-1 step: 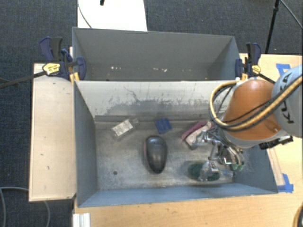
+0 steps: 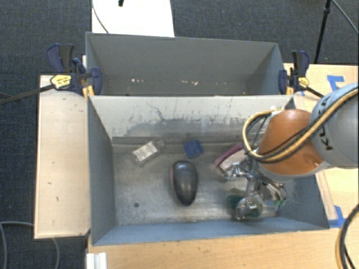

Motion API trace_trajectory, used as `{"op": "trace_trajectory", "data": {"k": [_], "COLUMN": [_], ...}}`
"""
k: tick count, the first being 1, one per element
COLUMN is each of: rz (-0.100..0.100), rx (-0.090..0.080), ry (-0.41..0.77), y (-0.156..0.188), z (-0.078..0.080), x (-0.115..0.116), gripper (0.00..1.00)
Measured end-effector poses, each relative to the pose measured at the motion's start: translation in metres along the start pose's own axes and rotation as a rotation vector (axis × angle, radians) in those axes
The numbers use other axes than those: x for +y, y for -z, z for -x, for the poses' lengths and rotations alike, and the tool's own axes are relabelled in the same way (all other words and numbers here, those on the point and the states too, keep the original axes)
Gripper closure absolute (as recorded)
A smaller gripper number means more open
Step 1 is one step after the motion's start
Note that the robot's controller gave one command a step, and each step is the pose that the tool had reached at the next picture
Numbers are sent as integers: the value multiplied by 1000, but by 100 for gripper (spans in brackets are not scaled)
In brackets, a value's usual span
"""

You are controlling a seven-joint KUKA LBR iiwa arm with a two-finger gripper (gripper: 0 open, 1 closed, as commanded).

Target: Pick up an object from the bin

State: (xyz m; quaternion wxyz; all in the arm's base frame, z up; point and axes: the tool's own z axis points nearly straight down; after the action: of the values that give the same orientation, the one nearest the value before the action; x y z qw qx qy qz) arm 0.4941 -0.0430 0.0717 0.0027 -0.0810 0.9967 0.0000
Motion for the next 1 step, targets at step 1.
{"op": "trace_trajectory", "data": {"k": [1], "rz": [0], "rx": [-5], "ry": [2], "y": [1], "z": [2], "x": [1], "gripper": [100]}}
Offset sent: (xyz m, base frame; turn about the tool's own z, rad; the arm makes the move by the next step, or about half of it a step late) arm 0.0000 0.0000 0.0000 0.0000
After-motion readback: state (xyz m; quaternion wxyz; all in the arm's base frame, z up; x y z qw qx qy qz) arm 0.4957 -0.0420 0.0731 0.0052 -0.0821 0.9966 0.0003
